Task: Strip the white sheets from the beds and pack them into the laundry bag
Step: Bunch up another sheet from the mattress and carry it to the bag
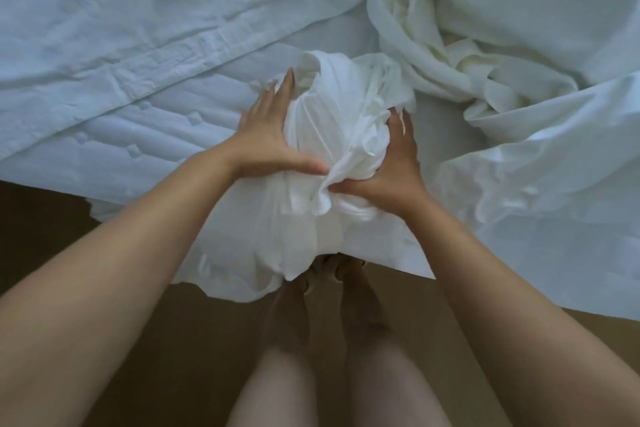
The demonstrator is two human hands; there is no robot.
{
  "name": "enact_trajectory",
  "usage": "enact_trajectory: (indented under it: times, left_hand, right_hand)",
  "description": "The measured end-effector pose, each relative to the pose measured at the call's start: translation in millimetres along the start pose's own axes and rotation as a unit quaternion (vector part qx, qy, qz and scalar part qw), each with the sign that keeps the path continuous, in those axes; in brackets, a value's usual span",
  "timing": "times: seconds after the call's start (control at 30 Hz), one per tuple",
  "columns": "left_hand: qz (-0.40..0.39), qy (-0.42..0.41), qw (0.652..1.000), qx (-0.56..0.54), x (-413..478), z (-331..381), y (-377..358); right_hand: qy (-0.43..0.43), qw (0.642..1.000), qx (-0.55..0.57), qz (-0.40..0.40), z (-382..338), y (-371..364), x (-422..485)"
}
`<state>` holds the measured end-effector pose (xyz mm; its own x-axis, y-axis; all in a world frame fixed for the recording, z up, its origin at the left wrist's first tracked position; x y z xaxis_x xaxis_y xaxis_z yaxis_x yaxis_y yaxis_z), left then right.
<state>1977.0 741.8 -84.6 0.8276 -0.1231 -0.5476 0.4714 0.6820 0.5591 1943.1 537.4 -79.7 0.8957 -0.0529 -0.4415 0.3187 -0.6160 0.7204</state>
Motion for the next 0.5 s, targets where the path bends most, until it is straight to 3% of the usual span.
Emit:
enact_trajectory:
  times: [0.17, 0.27, 0.33, 0.4, 0.5]
  left_hand:
    - [0.039, 0.036, 0.976, -0.209, -21, 12, -10]
    - [0.112, 0.124, 0.958, -0.234, -50, 14, -1]
    - [0.108, 0.195, 0.945, -0.240, -65, 13, 19]
    - [0.089, 0.247, 0.937, -0.231, -74, 13, 42]
    - [0.099, 0.142, 0.962, -0.210, -85, 20, 59]
  right_hand:
    - [0.040, 0.994, 0.102, 0.027, -12, 10, 3]
    - [0.009, 0.978, 0.182, -0.098, -30, 19, 4]
    - [0.030, 0.950, 0.217, -0.221, -47, 22, 10]
    - [-0.023, 0.928, 0.253, -0.272, -62, 2, 18]
    - [-0.122, 0.879, 0.421, -0.188, -58, -29, 40]
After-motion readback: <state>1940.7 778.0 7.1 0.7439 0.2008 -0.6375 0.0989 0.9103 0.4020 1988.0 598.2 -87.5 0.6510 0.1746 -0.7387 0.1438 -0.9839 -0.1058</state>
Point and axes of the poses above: each hand's wrist, its own x-axis towards the middle knuckle, its own y-axis out of the back of the hand, z = x × y, the point moved 1 cm from there along x, towards the middle knuckle, and after that the axes turned 9 degrees about z, right-handed, at the moved point
